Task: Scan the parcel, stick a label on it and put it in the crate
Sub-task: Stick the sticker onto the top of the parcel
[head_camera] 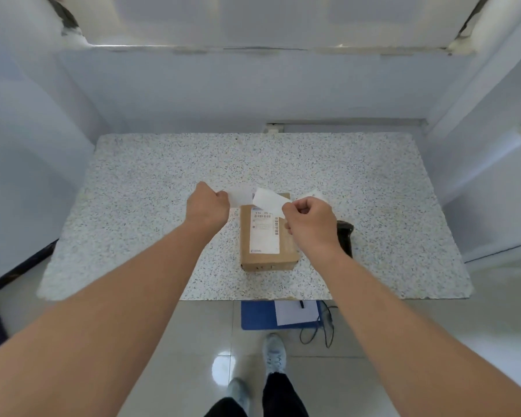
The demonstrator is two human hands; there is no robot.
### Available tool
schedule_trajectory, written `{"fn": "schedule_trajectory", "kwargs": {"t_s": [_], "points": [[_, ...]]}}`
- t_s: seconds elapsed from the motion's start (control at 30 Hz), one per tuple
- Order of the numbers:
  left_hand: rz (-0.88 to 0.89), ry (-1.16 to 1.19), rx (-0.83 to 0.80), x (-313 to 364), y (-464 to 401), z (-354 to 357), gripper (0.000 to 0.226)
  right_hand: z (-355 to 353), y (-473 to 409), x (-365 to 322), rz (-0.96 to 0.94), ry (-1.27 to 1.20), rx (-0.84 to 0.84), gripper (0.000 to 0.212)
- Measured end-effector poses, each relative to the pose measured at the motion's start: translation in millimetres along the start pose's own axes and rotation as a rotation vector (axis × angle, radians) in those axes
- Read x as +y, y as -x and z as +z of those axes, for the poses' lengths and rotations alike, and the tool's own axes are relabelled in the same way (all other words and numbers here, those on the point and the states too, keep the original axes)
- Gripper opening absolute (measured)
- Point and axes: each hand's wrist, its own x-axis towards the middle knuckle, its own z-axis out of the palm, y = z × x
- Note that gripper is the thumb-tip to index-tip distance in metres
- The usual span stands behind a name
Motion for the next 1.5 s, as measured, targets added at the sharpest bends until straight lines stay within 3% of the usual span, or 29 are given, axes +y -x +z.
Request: {"fn": "schedule_trajectory", "kwargs": {"t_s": [0.2,0.33,0.43,0.57,0.67,0.77,0.87,1.0,1.37,1.5], "points": [[-0.118,-0.051,0.08,-28.1,-29.7,24.9,0.01,6.1,-37.8,20.5,0.03,0.034,0.015,0.015],[-0.123,-0.092,0.06,-46.5,-47.0,35.4,0.024,12.1,-54.8,28.9,0.053,0.025,0.051,0.014],[-0.101,-0.135,0.042,-56.4,-56.5,36.3,0.03,18.4,-60.7,32.4,0.06,0.025,0.102,0.013],[0.048,-0.066,0.007,-46.3,-55.9,35.4,0.014,28.4,-60.2,36.1,0.072,0.057,0.142,0.013],[0.174,0.069,-0.183,-20.1,-47.6,34.3,0.003,36.9,-59.5,36.4,0.084,0.061,0.146,0.013],[0.299,0.046,-0.416,0.9,-37.3,37.9,0.014,41.9,-59.0,32.5,0.077,0.053,0.133,0.014],[0.377,0.025,-0.478,11.9,-31.4,43.4,0.019,42.7,-59.0,25.6,0.083,0.066,0.109,0.015],[0.389,0.056,-0.567,18.5,-32.9,41.7,0.008,42.2,-62.1,20.2,0.094,0.075,0.086,0.021],[0.338,0.014,-0.48,23.4,-37.3,41.4,0.006,41.8,-67.7,19.7,0.094,0.005,0.015,0.012],[0.243,0.069,-0.42,23.9,-41.3,44.6,0.005,38.5,-72.2,24.1,0.056,0.024,0.02,0.009]]}}
